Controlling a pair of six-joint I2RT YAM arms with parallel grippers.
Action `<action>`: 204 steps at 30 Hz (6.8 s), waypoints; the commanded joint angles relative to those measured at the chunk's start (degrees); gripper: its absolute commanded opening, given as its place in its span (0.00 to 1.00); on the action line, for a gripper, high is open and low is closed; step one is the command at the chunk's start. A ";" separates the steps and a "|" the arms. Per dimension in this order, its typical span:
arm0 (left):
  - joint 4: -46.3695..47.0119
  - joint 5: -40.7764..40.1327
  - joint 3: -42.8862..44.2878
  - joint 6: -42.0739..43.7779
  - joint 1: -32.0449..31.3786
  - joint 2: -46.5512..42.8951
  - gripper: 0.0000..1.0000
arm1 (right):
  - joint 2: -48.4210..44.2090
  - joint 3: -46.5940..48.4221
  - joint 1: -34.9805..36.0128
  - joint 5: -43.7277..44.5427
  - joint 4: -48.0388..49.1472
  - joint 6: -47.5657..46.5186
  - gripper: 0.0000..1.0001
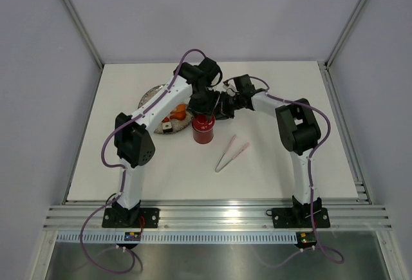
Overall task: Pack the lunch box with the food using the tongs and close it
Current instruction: Move the packing box to the center of the board, then close the box lid on the packing box, then adjust the box lid on the packing box.
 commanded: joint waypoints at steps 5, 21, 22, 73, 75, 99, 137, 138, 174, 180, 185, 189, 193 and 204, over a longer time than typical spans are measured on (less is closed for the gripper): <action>-0.03 -0.93 -1.24 0.19 -0.12 -3.22 0.00 | -2.05 -4.13 1.89 -3.59 3.52 -2.72 0.00; -1.61 -3.65 -5.91 1.15 -0.47 -7.10 0.00 | -3.63 -5.19 1.98 4.77 -0.53 -4.13 0.00; -1.52 -3.74 -5.47 1.15 -0.47 -6.75 0.00 | -3.63 -5.28 1.89 4.77 -0.35 -4.04 0.00; -0.29 0.75 -0.37 3.26 -0.47 4.42 0.11 | -6.00 -10.29 1.89 6.08 0.09 -4.30 0.00; -0.38 0.39 0.07 3.09 -0.47 4.51 0.18 | -6.35 -10.64 1.98 6.17 0.18 -4.39 0.00; 1.99 1.62 -0.72 4.32 -0.47 2.13 0.71 | -8.99 -13.98 1.98 8.19 0.71 -4.22 0.02; 21.41 0.30 -21.38 0.45 -0.47 -18.53 0.00 | -25.60 -20.93 -0.75 24.71 -6.76 -5.09 0.10; 21.33 0.56 -20.94 0.54 -0.56 -18.09 0.00 | -25.86 -20.93 -0.92 24.89 -7.29 -5.27 0.09; 18.95 -0.93 -13.46 1.95 -0.56 -16.06 0.00 | -31.40 -20.22 -1.01 26.21 -12.39 -6.50 0.10; 20.36 -5.84 -15.30 1.94 -0.56 -12.03 0.00 | -31.84 -19.43 -1.01 26.65 -13.27 -6.85 0.10; 22.21 -4.80 -19.70 1.77 -0.47 -5.70 0.00 | -32.28 -20.92 -1.01 26.91 -12.83 -6.24 0.10; 20.72 -5.40 -18.65 1.94 -0.56 -5.42 0.00 | -33.42 -21.45 -1.10 26.65 -13.09 -6.06 0.10; 17.38 -7.60 -13.56 2.82 -0.56 -8.32 0.00 | -34.74 -20.23 -1.01 26.30 -14.49 -6.41 0.10; 18.86 -5.42 -12.58 1.77 -0.56 -16.76 0.00 | -39.66 -18.90 -1.01 27.09 -19.59 -8.00 0.11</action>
